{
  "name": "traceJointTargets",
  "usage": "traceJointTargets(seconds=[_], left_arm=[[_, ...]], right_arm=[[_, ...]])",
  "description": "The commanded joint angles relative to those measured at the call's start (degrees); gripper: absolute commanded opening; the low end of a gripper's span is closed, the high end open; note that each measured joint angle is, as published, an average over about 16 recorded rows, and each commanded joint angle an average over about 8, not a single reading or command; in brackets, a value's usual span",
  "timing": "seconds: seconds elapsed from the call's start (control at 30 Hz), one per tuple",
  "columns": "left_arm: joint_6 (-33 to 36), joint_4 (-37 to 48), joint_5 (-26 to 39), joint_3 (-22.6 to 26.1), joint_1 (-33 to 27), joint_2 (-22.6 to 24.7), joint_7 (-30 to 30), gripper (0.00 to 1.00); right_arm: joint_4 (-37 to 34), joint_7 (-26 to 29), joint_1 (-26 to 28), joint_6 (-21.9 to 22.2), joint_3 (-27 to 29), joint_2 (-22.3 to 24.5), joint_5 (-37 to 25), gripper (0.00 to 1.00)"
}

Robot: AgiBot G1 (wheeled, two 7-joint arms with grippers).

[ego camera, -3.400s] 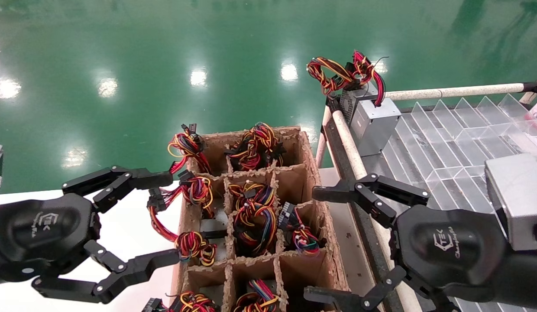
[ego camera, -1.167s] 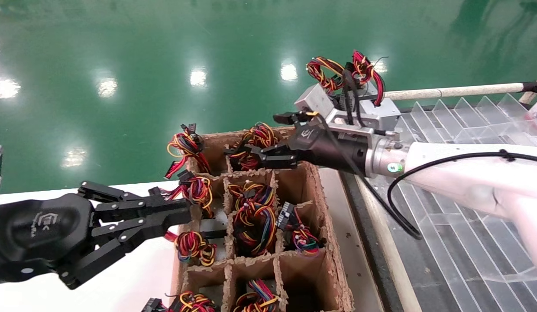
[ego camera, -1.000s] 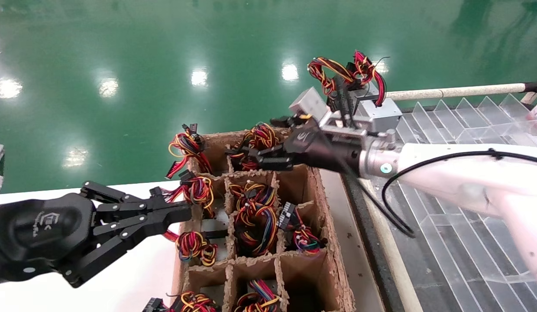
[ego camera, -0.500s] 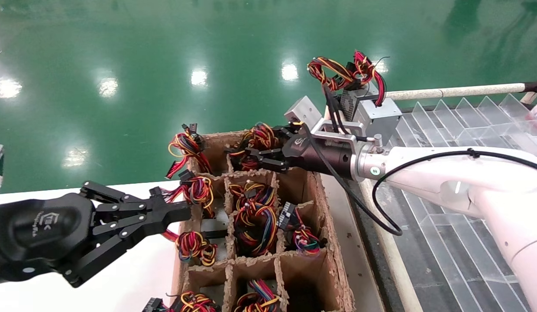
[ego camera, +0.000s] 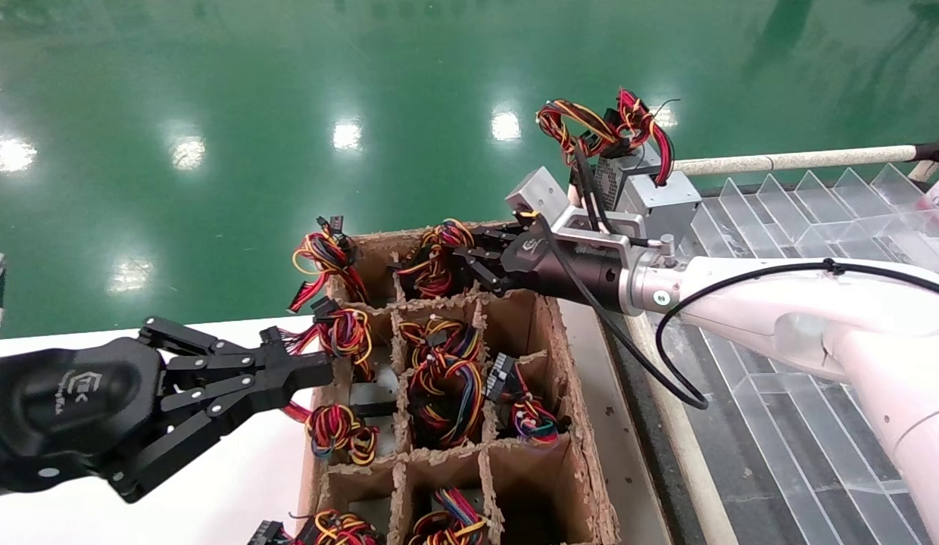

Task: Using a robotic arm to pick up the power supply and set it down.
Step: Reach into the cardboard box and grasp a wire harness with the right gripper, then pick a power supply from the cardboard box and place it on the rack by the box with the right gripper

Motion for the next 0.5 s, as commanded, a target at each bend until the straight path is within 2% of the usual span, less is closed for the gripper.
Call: traceJointTargets(seconds=[0.03,0.3,0.5], left_arm=[[0.0,0.0,0.0,0.0,0.0,0.0,0.0,0.0],[0.0,0.0,0.0,0.0,0.0,0.0,0.0,0.0],[0.0,0.0,0.0,0.0,0.0,0.0,0.0,0.0]], right_arm=[[-0.5,-0.4,0.0,-0.1,0.1,0.0,0.1,0.0],[-0.2,-1.4,-0.2,-2.8,1.5,1.9,2.3,0.0],[5.6,-0.1,-0.3,-7.0,3.5,6.3,5.3,0.0]])
